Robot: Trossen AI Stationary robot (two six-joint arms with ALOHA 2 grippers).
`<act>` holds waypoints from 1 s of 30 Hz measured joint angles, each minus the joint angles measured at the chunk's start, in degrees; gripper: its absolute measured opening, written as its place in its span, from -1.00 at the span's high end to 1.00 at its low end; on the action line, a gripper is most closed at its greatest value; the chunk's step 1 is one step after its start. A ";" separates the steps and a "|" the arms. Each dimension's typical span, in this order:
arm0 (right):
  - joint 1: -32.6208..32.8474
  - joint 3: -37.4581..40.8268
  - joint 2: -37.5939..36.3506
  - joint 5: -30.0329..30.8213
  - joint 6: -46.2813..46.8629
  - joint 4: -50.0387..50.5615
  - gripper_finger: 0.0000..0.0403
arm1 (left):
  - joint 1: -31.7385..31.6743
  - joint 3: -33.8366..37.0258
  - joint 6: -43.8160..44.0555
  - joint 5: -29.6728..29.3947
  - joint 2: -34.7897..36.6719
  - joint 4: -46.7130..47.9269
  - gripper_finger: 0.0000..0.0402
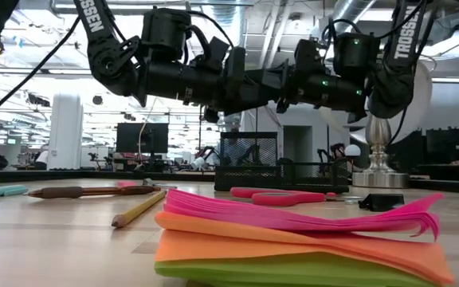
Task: Pick and place office supplies into organizer
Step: Put the pink pen into the desk organizer, then put the brown pen into the desk organizer
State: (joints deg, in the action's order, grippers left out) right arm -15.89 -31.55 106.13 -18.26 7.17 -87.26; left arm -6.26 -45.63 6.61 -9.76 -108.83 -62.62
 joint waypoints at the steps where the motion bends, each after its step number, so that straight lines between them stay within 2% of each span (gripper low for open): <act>1: 0.46 -0.06 0.00 0.51 -0.15 -0.02 0.95 | 0.04 0.00 -0.14 0.00 0.15 0.03 0.45; 8: 2.28 -1.74 0.04 -0.05 -0.03 0.17 1.00 | 0.01 -0.05 -1.81 -1.02 4.37 4.86 0.45; 11: 3.04 -2.01 0.04 0.26 0.07 0.35 1.00 | 0.51 -0.09 -1.81 -1.45 7.57 13.79 0.45; 14: 4.02 -2.11 0.04 3.91 -0.32 1.66 1.00 | 1.14 -0.08 -1.83 -5.42 11.03 23.64 0.45; 17: 4.45 -2.64 0.04 5.77 -1.02 4.77 1.00 | 1.90 -0.09 -1.79 -8.57 13.55 28.97 0.45; 26: 7.64 -4.99 0.04 5.97 -1.05 3.50 1.00 | 5.96 -0.09 -2.90 -9.03 17.75 34.31 0.45; 30: 9.39 -6.88 0.04 4.33 1.70 3.21 0.99 | 8.02 -0.09 -2.05 -9.01 19.10 36.98 0.45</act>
State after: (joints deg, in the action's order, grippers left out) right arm -6.49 -38.43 106.17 -13.92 8.87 -84.05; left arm 1.76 -45.71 4.56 -18.76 -89.73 -25.64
